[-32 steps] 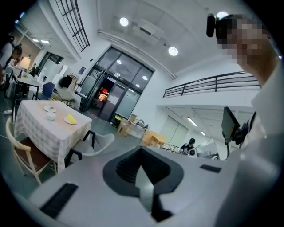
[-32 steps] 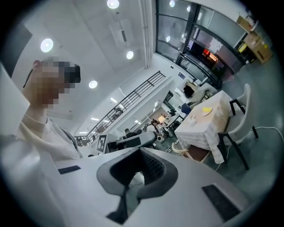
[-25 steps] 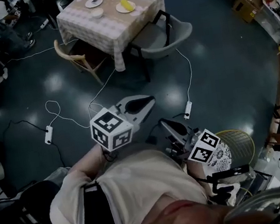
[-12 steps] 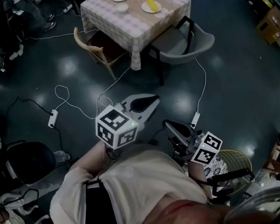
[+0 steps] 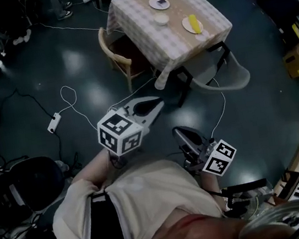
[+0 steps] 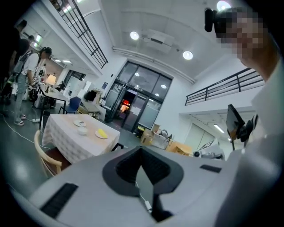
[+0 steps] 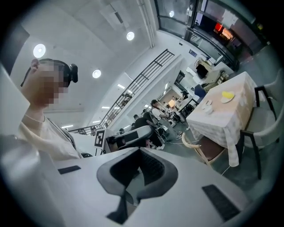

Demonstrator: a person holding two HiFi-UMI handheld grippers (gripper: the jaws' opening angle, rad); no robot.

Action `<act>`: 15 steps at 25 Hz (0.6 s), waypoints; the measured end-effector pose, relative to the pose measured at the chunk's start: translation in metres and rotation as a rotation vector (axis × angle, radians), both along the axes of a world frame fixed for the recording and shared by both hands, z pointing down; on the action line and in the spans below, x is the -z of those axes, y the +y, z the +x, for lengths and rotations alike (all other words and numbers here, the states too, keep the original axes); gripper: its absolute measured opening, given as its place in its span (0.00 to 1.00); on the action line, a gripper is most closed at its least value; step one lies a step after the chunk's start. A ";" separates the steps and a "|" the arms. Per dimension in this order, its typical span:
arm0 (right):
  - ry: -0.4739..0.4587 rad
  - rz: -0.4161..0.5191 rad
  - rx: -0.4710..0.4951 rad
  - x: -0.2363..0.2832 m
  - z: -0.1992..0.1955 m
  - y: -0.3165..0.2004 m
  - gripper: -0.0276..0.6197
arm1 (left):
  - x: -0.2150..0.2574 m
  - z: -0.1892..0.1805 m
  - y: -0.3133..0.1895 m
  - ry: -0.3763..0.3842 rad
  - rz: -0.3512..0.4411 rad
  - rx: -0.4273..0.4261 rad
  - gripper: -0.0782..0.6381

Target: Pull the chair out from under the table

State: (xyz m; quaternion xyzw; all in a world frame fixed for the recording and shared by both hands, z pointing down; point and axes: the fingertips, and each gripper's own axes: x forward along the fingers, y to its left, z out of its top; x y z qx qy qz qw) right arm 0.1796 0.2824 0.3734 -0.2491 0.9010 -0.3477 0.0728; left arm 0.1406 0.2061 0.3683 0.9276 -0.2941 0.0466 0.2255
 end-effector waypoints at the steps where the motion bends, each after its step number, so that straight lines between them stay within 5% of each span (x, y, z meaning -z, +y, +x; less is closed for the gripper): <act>1: 0.002 -0.004 0.006 0.000 -0.011 -0.012 0.06 | 0.000 -0.014 -0.012 0.002 0.001 0.015 0.12; 9: 0.024 -0.003 0.131 0.007 -0.081 -0.075 0.05 | 0.004 -0.099 -0.067 0.009 0.020 0.142 0.12; 15: 0.017 -0.008 0.202 0.007 -0.096 -0.097 0.05 | 0.001 -0.115 -0.081 0.005 -0.001 0.213 0.12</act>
